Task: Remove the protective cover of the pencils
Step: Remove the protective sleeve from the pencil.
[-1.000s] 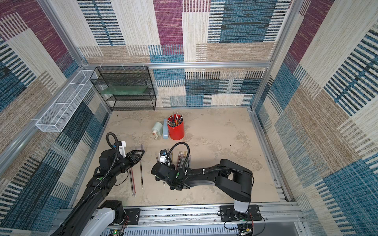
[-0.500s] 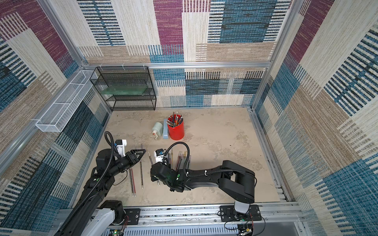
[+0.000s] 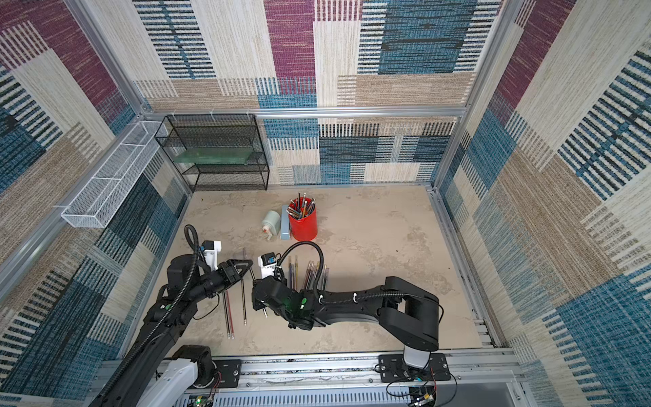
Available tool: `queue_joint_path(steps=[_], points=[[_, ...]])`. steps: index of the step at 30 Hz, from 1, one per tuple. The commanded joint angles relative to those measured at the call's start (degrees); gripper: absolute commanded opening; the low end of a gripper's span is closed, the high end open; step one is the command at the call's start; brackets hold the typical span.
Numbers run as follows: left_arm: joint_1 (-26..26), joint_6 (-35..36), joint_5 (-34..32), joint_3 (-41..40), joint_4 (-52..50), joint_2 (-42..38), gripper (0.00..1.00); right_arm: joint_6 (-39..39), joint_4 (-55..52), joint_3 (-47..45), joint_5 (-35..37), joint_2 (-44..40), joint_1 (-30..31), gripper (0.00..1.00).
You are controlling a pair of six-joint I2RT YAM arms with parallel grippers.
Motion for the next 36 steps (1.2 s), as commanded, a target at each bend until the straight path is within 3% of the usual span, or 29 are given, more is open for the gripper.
queue_joint_path(steps=[1, 24, 31, 34, 36], points=[[-0.36, 2.10, -0.37, 0.13, 0.14, 1.11, 0.45, -1.15, 0.97, 0.41, 0.10, -0.07, 0.28, 0.04], [-1.12, 3.75, -2.90, 0.95, -0.15, 2.91, 0.19, -1.78, 0.55, 0.82, -2.13, 0.01, 1.25, 0.04], [-1.29, 3.12, -3.42, -0.05, 1.39, 3.02, 0.18, -1.87, 1.69, -0.53, -1.63, -0.78, 1.36, 0.05], [-1.29, 3.35, -2.88, 0.81, 1.04, 3.53, 0.16, -1.85, 1.06, 0.31, -2.22, -0.49, 1.38, 0.11], [-1.42, 2.96, -2.81, 0.80, 1.28, 3.69, 0.14, -2.27, 0.99, 0.76, -2.12, -0.13, 1.38, 0.25]])
